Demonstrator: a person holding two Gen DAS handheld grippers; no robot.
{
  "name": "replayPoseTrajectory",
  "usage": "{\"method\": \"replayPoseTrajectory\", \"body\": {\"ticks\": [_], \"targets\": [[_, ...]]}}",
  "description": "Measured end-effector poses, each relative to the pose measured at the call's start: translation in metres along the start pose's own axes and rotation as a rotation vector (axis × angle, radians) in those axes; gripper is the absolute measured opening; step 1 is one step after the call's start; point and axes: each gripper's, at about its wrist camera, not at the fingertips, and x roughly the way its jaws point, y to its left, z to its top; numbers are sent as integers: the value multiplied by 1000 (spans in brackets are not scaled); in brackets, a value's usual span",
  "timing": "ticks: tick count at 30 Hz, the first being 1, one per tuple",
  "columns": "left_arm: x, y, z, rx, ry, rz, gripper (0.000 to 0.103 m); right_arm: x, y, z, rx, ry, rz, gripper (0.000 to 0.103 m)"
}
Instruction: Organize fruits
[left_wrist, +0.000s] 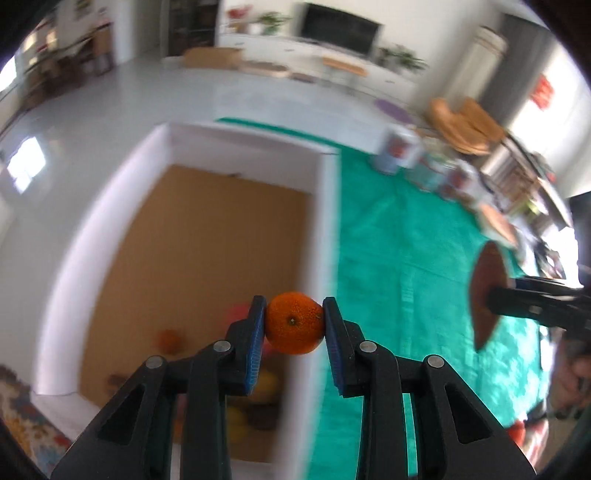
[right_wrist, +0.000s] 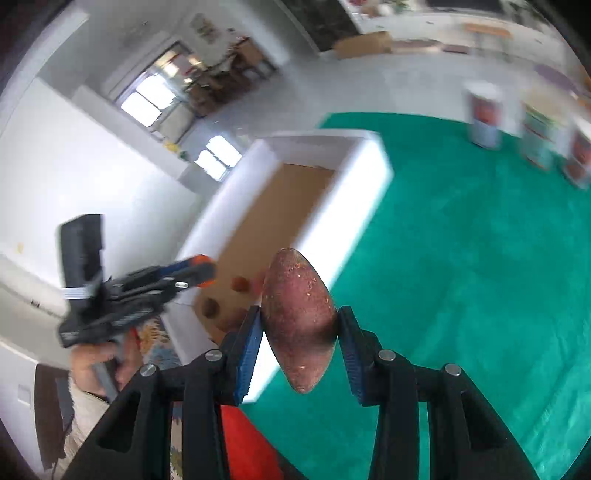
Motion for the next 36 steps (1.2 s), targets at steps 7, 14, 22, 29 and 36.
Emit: {"method": "replayPoseTrajectory", "body": {"ticks": [7,14,22,29,36], "targets": [[84,77,-7,-138,125,150,31,141,93,46,-213,74,-193,41],[123,84,-21,-163,197,130,36,224,76,53,-283,236,-403,42],[51,68,-21,-88,-9,202,83,180,70,67,-246,121,-325,98],[-64,37,-45,2,-266,522,102,82,118,48,-283,-20,-321,103],[-75,69,-94,-147,-73,383,102,94,135,-2,-288,42,-322,103]]}}
